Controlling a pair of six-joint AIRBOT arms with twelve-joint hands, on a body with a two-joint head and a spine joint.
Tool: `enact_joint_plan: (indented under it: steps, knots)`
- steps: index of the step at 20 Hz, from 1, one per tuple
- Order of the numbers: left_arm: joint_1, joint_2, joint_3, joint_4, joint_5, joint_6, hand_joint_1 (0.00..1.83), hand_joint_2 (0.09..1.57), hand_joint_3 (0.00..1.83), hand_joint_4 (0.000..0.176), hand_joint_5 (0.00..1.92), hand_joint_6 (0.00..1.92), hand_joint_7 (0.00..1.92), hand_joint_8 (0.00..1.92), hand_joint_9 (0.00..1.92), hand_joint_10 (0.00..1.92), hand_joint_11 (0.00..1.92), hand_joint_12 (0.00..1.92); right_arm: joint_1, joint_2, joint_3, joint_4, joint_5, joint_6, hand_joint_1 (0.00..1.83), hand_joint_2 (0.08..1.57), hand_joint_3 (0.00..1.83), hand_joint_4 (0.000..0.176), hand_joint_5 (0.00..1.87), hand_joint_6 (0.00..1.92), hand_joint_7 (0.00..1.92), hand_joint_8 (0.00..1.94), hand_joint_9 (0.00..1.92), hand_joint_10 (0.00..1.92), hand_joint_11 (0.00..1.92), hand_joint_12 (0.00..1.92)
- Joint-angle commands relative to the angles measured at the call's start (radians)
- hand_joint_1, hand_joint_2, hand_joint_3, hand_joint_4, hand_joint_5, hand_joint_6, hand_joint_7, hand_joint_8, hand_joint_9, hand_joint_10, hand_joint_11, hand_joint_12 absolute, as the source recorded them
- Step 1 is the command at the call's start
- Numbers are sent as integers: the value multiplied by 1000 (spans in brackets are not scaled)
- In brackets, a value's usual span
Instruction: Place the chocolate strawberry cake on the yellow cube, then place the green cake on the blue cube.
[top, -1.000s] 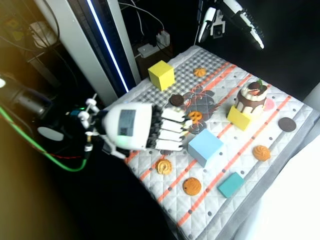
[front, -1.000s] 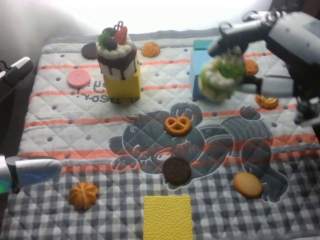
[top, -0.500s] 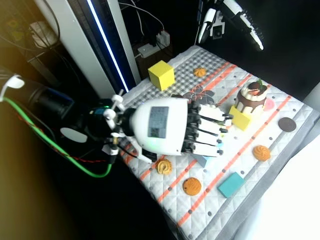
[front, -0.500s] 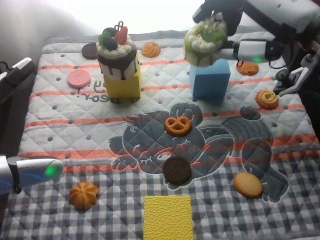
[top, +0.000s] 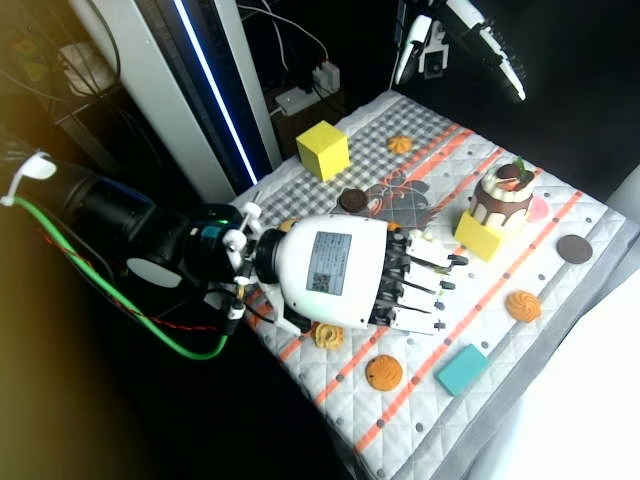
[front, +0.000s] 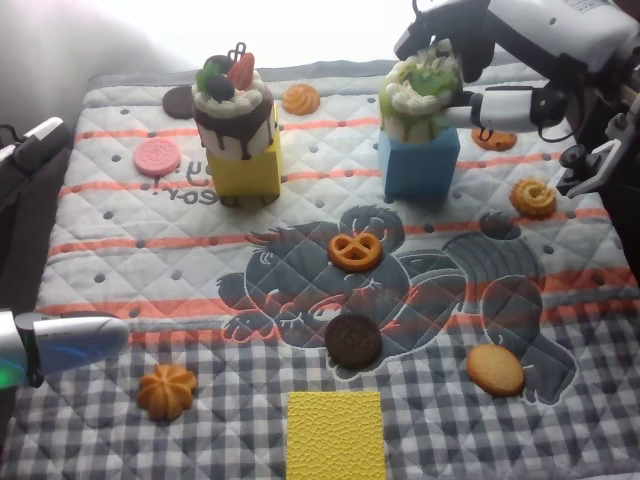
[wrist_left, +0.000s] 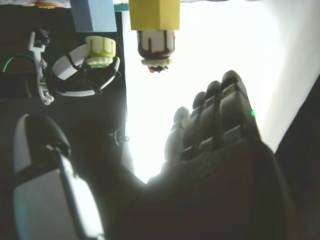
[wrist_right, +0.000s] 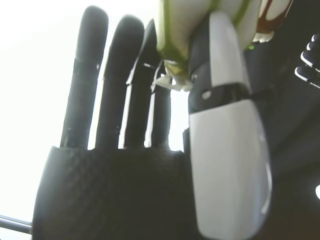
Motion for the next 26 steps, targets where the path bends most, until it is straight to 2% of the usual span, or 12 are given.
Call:
enact_joint_plan:
  steps: [1, 2, 4, 7, 8, 10, 12, 13, 16, 18, 23, 26]
  knots:
    - [-6, 2, 3, 18, -140, -10, 838, 731, 10, 142, 0, 0, 0, 0, 0, 0, 0, 0, 16, -2, 2, 22, 114, 2, 1379, 1090, 1, 0, 956, 922, 1080, 710, 972, 1193, 776, 1252]
    - [-6, 2, 3, 18, -141, -11, 836, 730, 10, 157, 0, 0, 0, 0, 0, 0, 0, 0, 10, -2, 2, 26, 113, 2, 1379, 1093, 0, 0, 951, 945, 1071, 719, 961, 1198, 773, 1222]
    - [-5, 2, 2, 18, -146, -13, 836, 727, 7, 114, 0, 0, 0, 0, 0, 0, 0, 0, -7, -2, 1, 44, 112, 2, 1370, 1088, 0, 0, 979, 938, 1059, 716, 993, 1153, 816, 1207]
    - [0, 3, 1, 19, -150, -18, 835, 726, 6, 126, 0, 0, 0, 0, 0, 0, 0, 0, -30, -2, -3, 62, 112, 2, 1359, 1109, 1, 0, 916, 1024, 997, 853, 962, 1185, 688, 1182]
    - [1, 3, 1, 19, -151, -19, 853, 726, 6, 131, 0, 0, 0, 0, 0, 0, 0, 0, -32, -1, -6, 64, 112, 2, 1236, 1128, 4, 17, 931, 1040, 950, 1021, 893, 725, 686, 1183]
    - [2, 3, 1, 19, -153, -20, 877, 730, 7, 145, 0, 0, 0, 0, 0, 0, 0, 0, -36, 0, -10, 65, 112, 2, 1147, 1126, 0, 0, 945, 1022, 871, 179, 943, 329, 733, 1146]
    - [3, 3, 1, 19, -154, -20, 865, 746, 14, 159, 0, 0, 0, 0, 0, 0, 0, 0, -44, 0, -10, 69, 112, 2, 1142, 1042, 0, 3, 853, 138, 853, 23, 884, 154, 554, 1117]
    - [3, 3, 1, 19, -154, -20, 868, 750, 15, 173, 0, 0, 0, 0, 0, 0, 0, 0, -46, 0, -10, 71, 112, 2, 1101, 1041, 0, 44, 837, 37, 805, 4, 789, 61, 417, 1022]
    - [3, 3, 1, 19, -157, -20, 872, 747, 12, 176, 0, 0, 0, 0, 0, 0, 0, 0, -52, 1, -10, 75, 112, 2, 1051, 1045, 2, 78, 731, 0, 681, 0, 744, 8, 377, 928]
    - [3, 3, 1, 19, -157, -22, 865, 751, 13, 176, 0, 0, 0, 0, 0, 0, 0, 0, -56, 4, -11, 79, 112, 2, 1017, 1059, 1, 132, 668, 0, 632, 0, 716, 0, 295, 1012]
    - [6, 2, 0, 19, -163, -29, 863, 762, 15, 176, 0, 0, 0, 0, 0, 0, 0, 0, -65, 12, -17, 84, 112, 2, 988, 1065, 0, 101, 561, 0, 560, 0, 630, 1, 210, 1076]
    - [12, 3, -3, 20, -169, -35, 866, 762, 14, 176, 0, 0, 0, 0, 0, 0, 0, 0, -68, 21, -22, 87, 112, 2, 969, 1061, 0, 128, 492, 0, 500, 0, 532, 0, 44, 1147]
